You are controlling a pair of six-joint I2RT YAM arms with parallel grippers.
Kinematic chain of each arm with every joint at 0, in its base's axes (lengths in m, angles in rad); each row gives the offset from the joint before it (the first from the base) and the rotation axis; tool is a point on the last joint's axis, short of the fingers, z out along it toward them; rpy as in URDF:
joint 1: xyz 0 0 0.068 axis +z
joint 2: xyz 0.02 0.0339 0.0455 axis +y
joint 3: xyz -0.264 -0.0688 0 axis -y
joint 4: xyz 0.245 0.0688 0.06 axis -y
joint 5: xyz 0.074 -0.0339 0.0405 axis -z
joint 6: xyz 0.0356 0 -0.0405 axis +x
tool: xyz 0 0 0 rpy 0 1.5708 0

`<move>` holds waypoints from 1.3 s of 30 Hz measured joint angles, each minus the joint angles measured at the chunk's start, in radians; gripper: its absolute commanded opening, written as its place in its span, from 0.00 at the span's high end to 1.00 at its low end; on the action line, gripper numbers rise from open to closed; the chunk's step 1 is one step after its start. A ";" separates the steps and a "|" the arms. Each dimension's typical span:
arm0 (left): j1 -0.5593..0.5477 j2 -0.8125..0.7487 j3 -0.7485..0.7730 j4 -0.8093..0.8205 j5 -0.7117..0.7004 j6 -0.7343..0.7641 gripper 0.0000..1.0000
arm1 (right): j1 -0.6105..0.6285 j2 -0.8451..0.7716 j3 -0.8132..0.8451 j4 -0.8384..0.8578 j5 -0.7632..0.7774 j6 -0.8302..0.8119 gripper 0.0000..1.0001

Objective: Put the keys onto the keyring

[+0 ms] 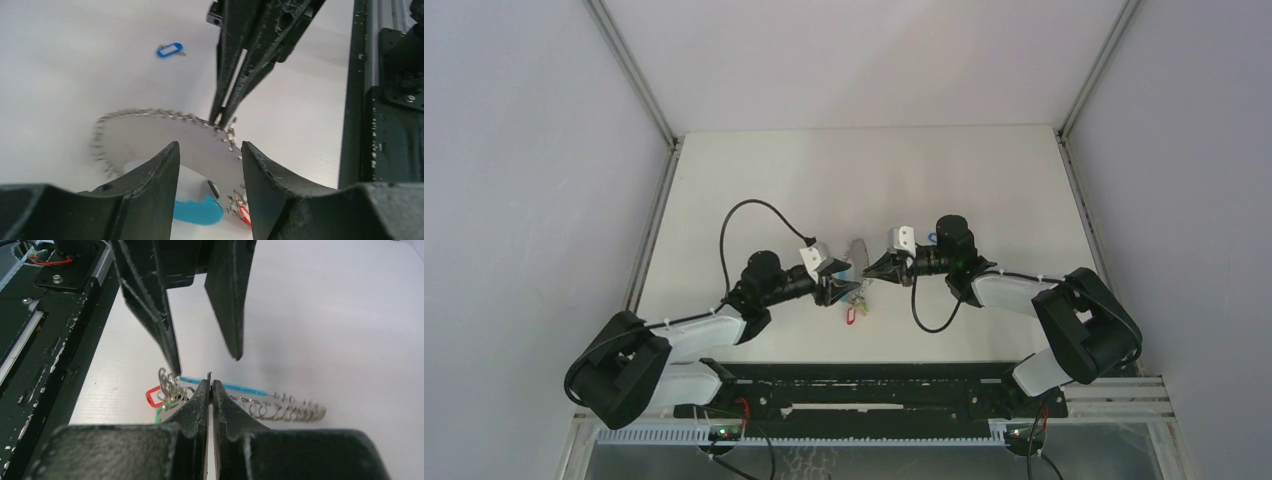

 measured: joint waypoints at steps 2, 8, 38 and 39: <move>0.020 -0.016 -0.015 0.032 0.001 0.015 0.46 | 0.000 0.000 0.000 0.000 -0.009 0.000 1.00; 0.042 -0.012 -0.021 0.083 0.035 0.067 0.46 | 0.000 0.000 0.000 0.000 -0.027 -0.001 1.00; 0.064 0.116 0.045 0.112 0.203 0.100 0.72 | -0.006 0.000 0.000 0.000 -0.062 -0.003 1.00; 0.064 0.119 0.047 0.112 0.208 0.100 0.73 | -0.006 0.000 0.000 0.001 -0.063 -0.002 1.00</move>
